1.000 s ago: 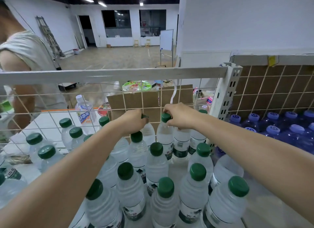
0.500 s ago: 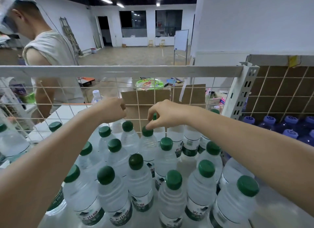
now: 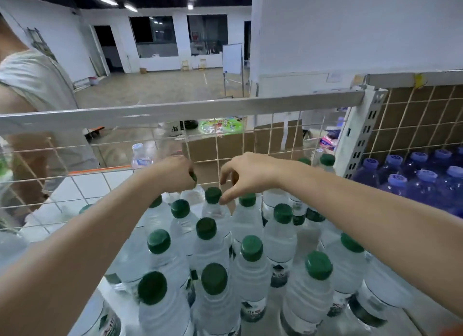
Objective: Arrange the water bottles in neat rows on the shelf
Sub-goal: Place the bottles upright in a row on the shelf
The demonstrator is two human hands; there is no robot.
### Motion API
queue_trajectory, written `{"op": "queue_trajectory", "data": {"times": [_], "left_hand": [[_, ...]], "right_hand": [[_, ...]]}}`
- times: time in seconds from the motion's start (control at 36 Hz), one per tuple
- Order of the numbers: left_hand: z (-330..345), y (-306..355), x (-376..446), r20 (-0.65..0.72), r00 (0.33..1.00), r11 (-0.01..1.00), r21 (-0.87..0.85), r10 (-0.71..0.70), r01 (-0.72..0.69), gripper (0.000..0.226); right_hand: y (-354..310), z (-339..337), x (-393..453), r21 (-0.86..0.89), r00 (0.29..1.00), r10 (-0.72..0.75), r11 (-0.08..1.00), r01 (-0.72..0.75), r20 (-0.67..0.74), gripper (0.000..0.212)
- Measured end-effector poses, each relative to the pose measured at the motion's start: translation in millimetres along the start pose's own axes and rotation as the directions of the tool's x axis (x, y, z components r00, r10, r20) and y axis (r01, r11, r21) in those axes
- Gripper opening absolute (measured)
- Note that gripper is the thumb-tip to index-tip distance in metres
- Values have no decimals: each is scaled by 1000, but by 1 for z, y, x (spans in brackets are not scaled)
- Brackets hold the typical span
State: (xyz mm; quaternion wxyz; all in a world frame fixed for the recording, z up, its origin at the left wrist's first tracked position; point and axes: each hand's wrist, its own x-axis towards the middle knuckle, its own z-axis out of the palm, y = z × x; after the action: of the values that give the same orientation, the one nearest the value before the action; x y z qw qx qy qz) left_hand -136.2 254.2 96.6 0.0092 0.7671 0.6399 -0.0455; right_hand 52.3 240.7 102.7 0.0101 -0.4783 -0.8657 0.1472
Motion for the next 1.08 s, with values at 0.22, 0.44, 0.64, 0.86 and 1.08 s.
{"op": "queue_trajectory", "data": {"times": [0.22,0.44,0.64,0.86,1.08], "left_hand": [[18,-10,13,35,995,989,-117,94,-90,13],[19,-17,14,38,995,970,-228,93,-83,13],[17,-13,16,35,994,964,-252,100,-88,14],[17,-10,17,69,995,965,-258,73,-53,21],[21,-10,15,19,997,967,-246,69,-62,21]], "right_hand": [[-21,23,28,-55,998,3,998,1,65,35],[-11,17,39,-53,995,100,994,-100,-10,31],[-3,15,51,-127,986,155,979,-161,-59,26],[4,19,57,-136,986,137,980,-148,-92,25],[2,19,55,-106,983,160,980,-169,-90,25]]}}
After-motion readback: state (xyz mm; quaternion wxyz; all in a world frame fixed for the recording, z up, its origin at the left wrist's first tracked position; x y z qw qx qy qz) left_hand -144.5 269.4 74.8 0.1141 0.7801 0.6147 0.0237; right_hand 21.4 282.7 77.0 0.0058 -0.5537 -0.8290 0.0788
